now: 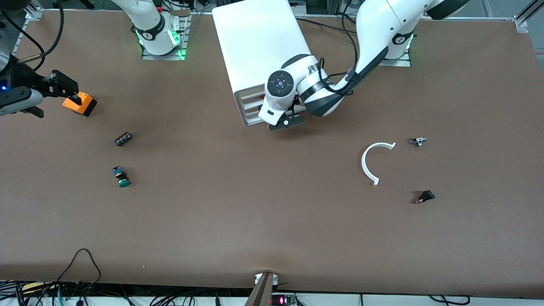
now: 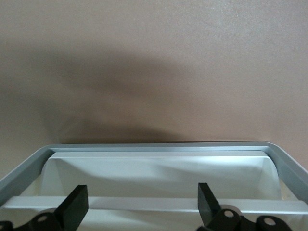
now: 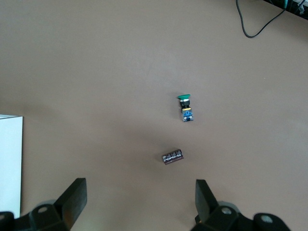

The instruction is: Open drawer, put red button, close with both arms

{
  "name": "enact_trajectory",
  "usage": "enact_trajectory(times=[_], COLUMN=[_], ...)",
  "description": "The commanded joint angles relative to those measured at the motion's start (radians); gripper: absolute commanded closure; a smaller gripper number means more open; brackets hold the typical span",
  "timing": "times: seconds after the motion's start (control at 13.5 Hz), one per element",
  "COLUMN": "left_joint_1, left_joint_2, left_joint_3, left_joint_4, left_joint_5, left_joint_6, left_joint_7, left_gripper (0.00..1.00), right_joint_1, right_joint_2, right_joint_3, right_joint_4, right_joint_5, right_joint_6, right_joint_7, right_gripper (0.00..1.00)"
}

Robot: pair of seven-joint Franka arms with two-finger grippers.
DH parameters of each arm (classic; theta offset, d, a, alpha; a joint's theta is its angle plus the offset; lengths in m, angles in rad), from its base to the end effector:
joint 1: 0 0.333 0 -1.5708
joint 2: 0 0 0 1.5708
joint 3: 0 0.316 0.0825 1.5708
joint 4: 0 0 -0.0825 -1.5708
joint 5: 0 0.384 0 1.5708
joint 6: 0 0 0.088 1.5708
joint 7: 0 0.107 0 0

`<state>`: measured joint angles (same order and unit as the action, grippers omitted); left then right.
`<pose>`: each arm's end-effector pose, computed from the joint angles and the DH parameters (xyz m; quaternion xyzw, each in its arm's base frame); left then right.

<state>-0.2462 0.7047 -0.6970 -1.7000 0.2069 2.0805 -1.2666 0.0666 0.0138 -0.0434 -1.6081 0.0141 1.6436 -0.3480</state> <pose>0.4287 -0.4937 0.2483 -0.9777 -0.1446 0.1523 0.0071 0.5647 0.0147 0.6056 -0.9828 -0.1841 -0.0118 0.0049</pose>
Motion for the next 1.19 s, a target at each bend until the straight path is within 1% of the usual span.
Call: enact_trajectory(times=[0.0,0.15,0.3,0.45,0.52,0.59,0.89,1.11], left_joint_1=[0.048,0.114,0.143,0.188,0.215,0.243,0.382,0.528], left_joint_2=[-0.014,-0.036,-0.06,-0.082,-0.1,-0.129,-0.218,-0.287], left_joint_3=[-0.018,-0.022,-0.015,-0.022,-0.025,-0.024,-0.025,-0.029], left_joint_4=[0.014,0.048,0.094,0.125,0.125,0.123,0.123,0.125], left_joint_5=[-0.038,-0.035,-0.005,0.113,0.152,0.164,0.164,0.144], left_joint_6=[-0.06,-0.068,-0.108,-0.143,-0.155,-0.157,-0.194,-0.206], left_joint_7=[0.065,0.096,0.139,0.188,0.244,0.321,0.566,0.818], left_gripper=[0.0,0.0,0.0,0.0,0.0,0.0,0.0,0.0], right_joint_1=[-0.014,-0.019,-0.021,-0.03,-0.036,-0.036,-0.042,-0.039], right_joint_2=[0.012,0.012,0.02,0.021,0.021,0.021,0.021,0.021], right_joint_3=[0.013,0.008,0.007,0.007,0.007,0.007,0.007,0.008], right_joint_4=[0.03,0.03,0.03,0.03,0.03,0.03,0.03,0.03], right_joint_5=[-0.016,-0.014,-0.013,-0.013,-0.011,-0.011,-0.003,0.0], right_joint_6=[-0.008,-0.008,0.001,0.01,0.01,0.01,0.01,0.01], right_joint_7=[0.014,0.015,0.015,0.015,0.015,0.015,0.015,0.018], right_gripper=[0.0,0.0,0.0,0.0,0.0,0.0,0.0,0.0])
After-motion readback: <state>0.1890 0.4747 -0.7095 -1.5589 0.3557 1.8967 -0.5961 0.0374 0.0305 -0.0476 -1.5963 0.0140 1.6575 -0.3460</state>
